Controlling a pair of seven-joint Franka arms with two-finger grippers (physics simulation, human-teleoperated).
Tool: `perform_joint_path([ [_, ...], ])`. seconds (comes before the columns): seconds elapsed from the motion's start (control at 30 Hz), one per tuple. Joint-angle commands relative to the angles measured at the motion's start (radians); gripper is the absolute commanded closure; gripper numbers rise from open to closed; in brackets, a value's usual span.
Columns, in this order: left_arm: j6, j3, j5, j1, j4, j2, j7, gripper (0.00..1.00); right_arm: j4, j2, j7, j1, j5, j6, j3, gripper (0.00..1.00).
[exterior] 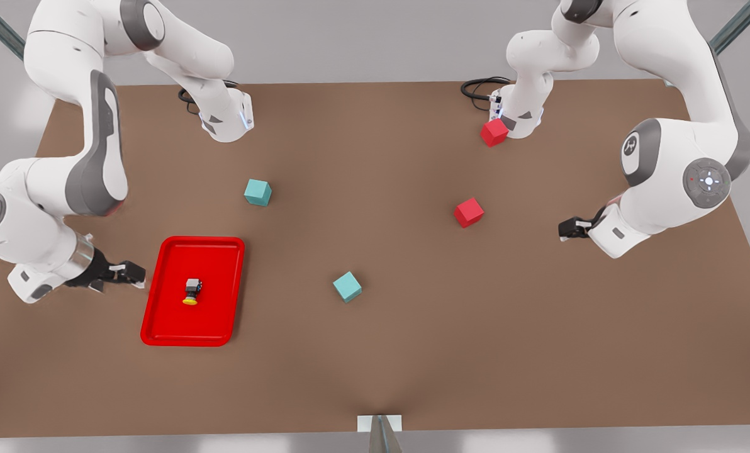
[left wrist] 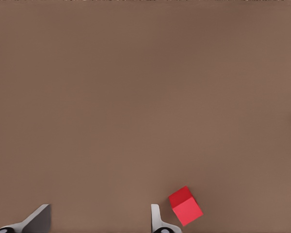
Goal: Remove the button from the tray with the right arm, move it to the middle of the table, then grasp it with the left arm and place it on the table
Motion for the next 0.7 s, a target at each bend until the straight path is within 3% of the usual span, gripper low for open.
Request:
perform_joint_path([
  [0.0, 0.022, 0.0, 0.002, -0.005, 0.0, -0.002, -0.018, 0.0, -0.067, -0.106, -0.01, -0.024, -0.015, -0.085, 0.001, 0.0],
  [0.17, 0.021, -0.002, -0.003, -0.031, 0.013, -0.002, -0.03, 0.0, -0.078, -0.117, -0.018, -0.061, -0.009, -0.15, 0.004, 0.0],
  [0.37, -0.004, -0.003, 0.005, -0.03, 0.013, -0.001, -0.056, 0.0, 0.051, 0.17, -0.02, -0.064, -0.003, -0.194, 0.002, 0.0],
  [0.47, 0.007, -0.002, 0.046, -0.043, 0.015, 0.041, -0.059, 0.0, 0.051, 0.183, -0.029, -0.067, -0.008, -0.17, 0.002, 0.0],
  [0.67, 0.033, -0.002, 0.066, -0.08, 0.016, 0.075, -0.079, 0.0, -0.213, 0.186, -0.015, -0.092, -0.015, 0.099, 0.005, 0.0],
])
